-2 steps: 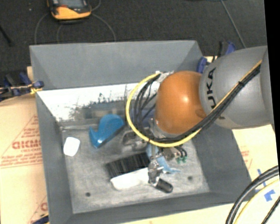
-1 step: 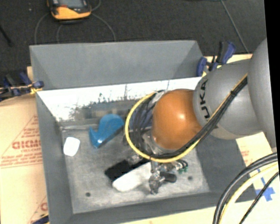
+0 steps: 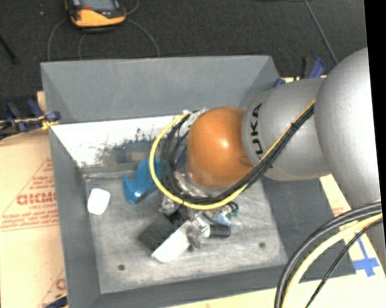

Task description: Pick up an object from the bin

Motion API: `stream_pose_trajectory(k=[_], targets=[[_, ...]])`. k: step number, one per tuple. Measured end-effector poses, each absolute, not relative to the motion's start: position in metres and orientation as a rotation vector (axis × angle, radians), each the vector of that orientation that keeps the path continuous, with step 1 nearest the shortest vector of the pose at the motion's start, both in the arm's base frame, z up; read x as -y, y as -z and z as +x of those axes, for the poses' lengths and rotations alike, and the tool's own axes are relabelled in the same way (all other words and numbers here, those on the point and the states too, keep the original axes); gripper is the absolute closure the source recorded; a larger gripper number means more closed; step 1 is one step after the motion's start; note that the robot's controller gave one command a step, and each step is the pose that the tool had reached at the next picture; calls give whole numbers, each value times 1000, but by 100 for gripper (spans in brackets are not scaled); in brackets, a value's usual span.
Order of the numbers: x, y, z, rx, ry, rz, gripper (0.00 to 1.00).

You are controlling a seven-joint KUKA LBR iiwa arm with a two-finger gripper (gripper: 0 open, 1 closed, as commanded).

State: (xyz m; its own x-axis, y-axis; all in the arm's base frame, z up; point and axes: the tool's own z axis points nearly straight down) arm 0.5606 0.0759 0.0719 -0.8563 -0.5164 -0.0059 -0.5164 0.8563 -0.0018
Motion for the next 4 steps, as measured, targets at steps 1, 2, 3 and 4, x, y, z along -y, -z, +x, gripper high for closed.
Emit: stream_pose_trajectory(k=[1, 2, 3, 4], targets=[[-76, -72, 561, -3021, 0, -839, 100], [-78, -72, 559, -3024, -1, -831, 100], [-78, -72, 564, -3032, -3, -818, 100], [-89, -76, 542, -3031, -2, -818, 100]])
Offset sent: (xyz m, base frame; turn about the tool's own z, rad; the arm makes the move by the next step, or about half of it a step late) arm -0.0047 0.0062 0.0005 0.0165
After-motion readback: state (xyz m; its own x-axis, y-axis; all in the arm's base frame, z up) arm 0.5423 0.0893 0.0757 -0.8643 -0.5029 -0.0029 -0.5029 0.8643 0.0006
